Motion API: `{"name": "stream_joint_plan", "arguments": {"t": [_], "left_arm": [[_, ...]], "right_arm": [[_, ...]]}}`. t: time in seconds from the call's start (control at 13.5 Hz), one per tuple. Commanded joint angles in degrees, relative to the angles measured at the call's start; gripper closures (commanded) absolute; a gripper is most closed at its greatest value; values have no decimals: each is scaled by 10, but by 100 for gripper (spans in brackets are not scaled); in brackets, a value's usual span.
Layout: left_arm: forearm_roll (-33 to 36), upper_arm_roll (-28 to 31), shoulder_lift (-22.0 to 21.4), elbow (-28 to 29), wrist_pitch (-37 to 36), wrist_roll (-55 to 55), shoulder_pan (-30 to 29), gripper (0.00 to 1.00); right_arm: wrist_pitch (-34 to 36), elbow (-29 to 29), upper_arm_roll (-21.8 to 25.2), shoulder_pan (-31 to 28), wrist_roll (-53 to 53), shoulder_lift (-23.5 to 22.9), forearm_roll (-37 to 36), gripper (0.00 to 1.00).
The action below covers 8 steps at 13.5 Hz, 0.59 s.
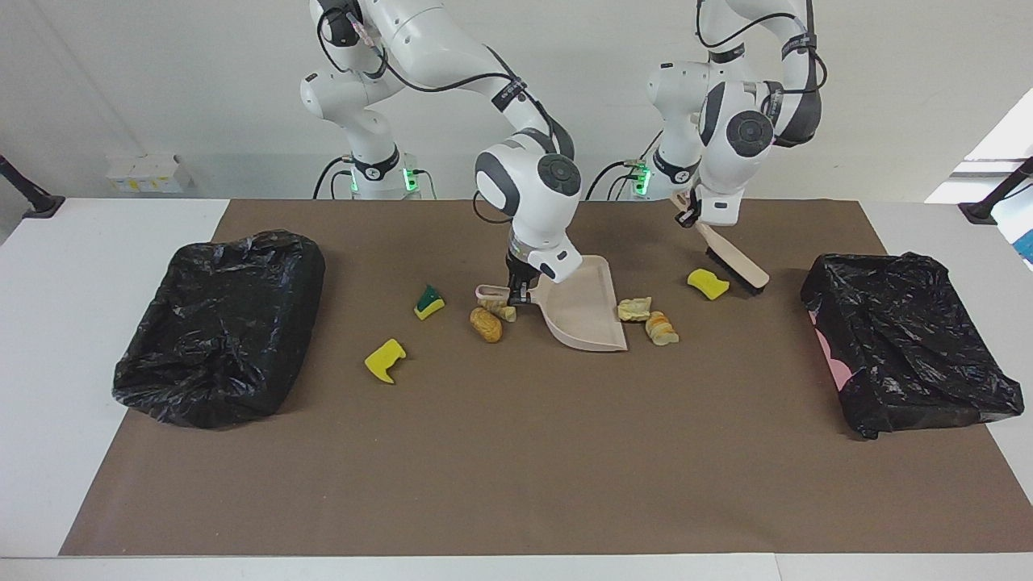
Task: Sweep and dump trash in bin
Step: 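Sweep the bread and sponge pieces into the dustpan with the left gripper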
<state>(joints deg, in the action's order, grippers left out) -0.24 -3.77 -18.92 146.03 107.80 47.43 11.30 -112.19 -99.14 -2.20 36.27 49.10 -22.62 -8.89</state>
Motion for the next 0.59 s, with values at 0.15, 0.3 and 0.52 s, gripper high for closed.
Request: {"name": "stream_joint_plan", "arguments": {"t": [0.15, 0.3, 0.52], "left_arm": [[-15, -2, 60, -45, 64, -20, 7, 100], [-15, -2, 82, -46, 93, -57, 19, 100], [-15, -3, 94, -48, 128, -156, 21, 100]], "right_arm": [[49, -3, -3, 24, -12, 9, -53, 100], [55, -4, -4, 33, -39, 15, -55, 100], [63, -6, -4, 39, -94, 18, -49, 100]]}}
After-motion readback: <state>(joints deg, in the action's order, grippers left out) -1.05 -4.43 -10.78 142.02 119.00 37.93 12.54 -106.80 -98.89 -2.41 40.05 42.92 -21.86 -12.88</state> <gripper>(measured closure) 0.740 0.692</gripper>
